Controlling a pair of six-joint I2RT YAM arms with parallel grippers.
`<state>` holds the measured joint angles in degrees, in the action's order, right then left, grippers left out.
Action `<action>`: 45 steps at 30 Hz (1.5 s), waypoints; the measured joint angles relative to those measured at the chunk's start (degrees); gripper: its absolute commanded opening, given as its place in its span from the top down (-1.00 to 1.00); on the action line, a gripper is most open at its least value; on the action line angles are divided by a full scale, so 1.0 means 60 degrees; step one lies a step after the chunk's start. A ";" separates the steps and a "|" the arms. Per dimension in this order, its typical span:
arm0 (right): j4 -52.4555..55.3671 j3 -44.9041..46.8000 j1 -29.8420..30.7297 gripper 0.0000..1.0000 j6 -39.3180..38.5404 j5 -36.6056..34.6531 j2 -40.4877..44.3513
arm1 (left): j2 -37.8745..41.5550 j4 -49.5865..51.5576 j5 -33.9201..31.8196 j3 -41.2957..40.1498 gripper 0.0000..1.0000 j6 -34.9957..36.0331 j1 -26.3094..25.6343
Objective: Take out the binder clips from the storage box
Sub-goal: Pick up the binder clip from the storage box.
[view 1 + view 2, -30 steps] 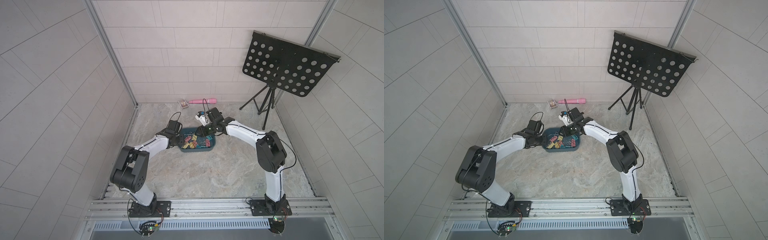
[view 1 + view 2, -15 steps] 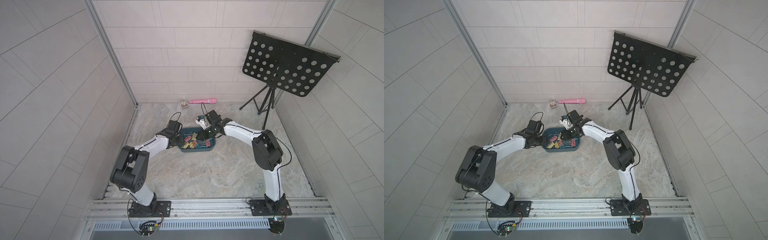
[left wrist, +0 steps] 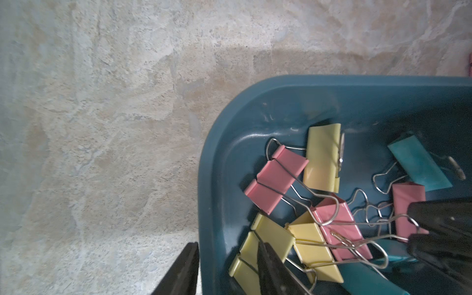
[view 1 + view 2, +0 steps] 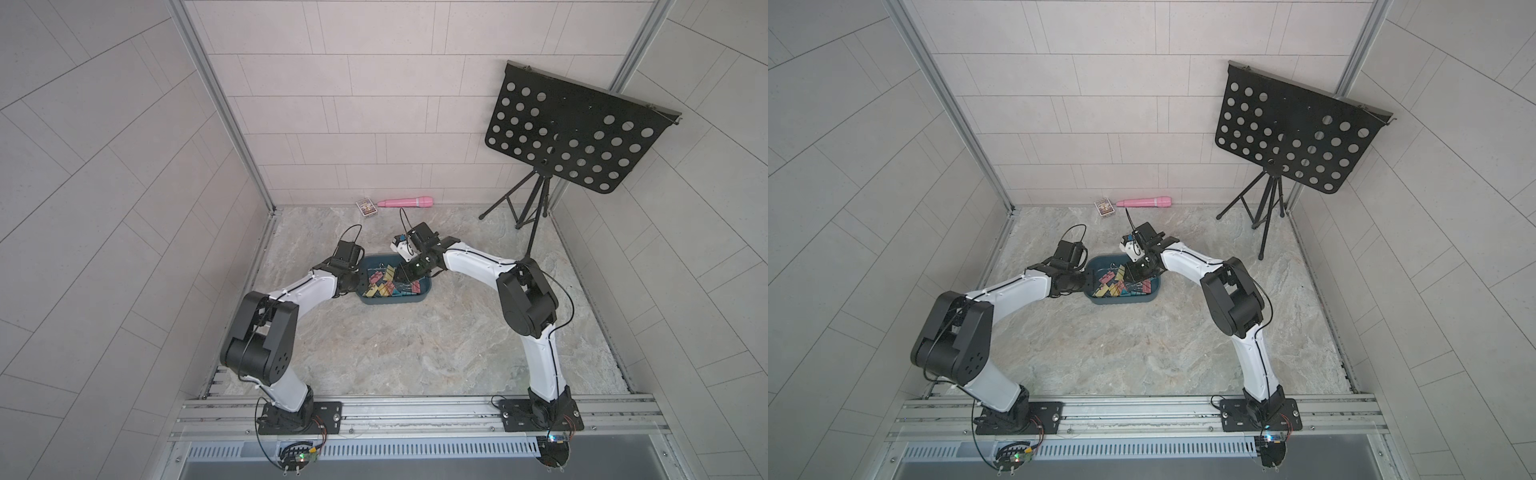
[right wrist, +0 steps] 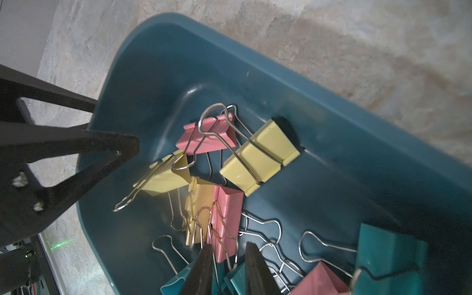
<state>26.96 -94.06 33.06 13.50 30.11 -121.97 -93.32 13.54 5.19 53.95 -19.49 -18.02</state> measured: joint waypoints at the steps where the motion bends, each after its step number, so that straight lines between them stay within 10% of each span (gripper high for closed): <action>1: 0.0004 -0.0011 0.0000 0.53 0.0004 0.0000 -0.0029 | 0.0000 -0.0004 0.0000 0.0000 0.08 0.0004 0.0000; 16: 0.0015 -0.0018 0.0000 1.00 0.0033 0.0208 -0.0073 | 0.0000 0.0000 0.0000 -0.0004 0.08 0.0004 0.0000; 45: -0.0164 0.0299 -0.0419 1.00 0.0087 0.0372 0.1497 | 0.0146 0.0018 -0.0004 -0.0106 0.08 0.0000 0.0000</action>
<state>25.98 -92.27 30.55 14.02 32.34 -112.99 -92.44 13.65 5.17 53.32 -19.49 -18.02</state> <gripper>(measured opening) 0.048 0.460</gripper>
